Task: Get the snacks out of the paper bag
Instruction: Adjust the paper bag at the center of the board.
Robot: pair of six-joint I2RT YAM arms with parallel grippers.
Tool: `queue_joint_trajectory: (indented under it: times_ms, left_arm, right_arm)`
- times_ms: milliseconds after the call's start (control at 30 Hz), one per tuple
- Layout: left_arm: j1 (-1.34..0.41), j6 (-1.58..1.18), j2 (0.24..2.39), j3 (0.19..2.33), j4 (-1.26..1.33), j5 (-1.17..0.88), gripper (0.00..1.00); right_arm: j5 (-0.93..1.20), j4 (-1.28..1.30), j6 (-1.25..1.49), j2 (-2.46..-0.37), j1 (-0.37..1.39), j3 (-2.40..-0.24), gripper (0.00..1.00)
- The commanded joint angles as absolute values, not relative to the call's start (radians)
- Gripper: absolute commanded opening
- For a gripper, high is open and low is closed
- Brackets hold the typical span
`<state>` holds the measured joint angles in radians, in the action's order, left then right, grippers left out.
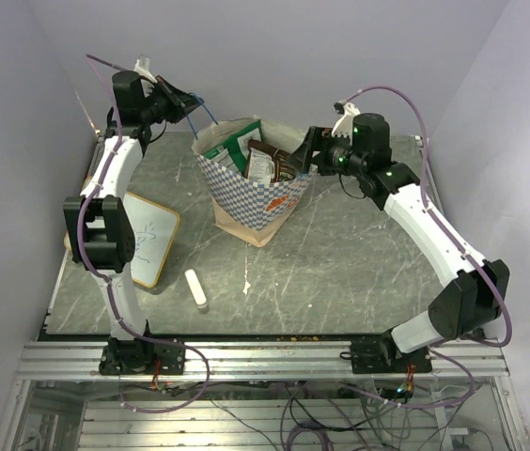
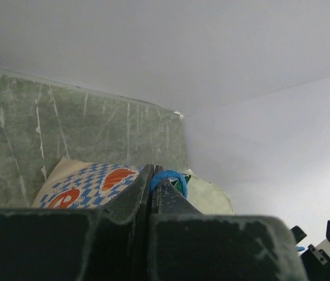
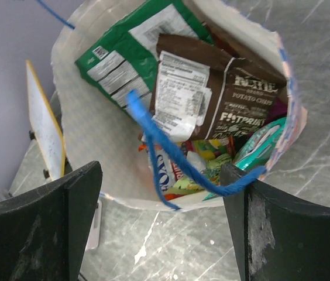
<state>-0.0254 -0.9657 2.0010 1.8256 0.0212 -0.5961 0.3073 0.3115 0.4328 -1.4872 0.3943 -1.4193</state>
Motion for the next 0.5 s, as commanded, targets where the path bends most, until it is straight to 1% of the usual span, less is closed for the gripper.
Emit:
queue_joint_trajectory:
  times_ms: [0, 100, 200, 233, 467]
  left_arm:
    - [-0.033, -0.880, 1.961, 1.822, -0.113, -0.614, 0.07]
    - [-0.033, -0.849, 1.940, 1.826, -0.158, -0.629, 0.07]
    - [-0.034, -0.843, 1.934, 1.838, -0.194, -0.658, 0.07]
    - [-0.033, -0.842, 1.928, 1.837, -0.201, -0.662, 0.07]
    - [-0.035, -0.845, 1.873, 1.814, -0.217, -0.688, 0.07]
  right_arm:
    - [0.183, 0.265, 0.441, -1.505, 0.399, -1.445, 0.81]
    - [0.216, 0.196, 0.468, -1.526, 0.400, -1.442, 0.81]
    - [0.255, 0.180, 0.480, -1.572, 0.402, -1.491, 0.70]
    - [0.261, 0.184, 0.477, -1.584, 0.407, -1.510, 0.69]
    - [0.284, 0.176, 0.475, -1.620, 0.421, -1.549, 0.68]
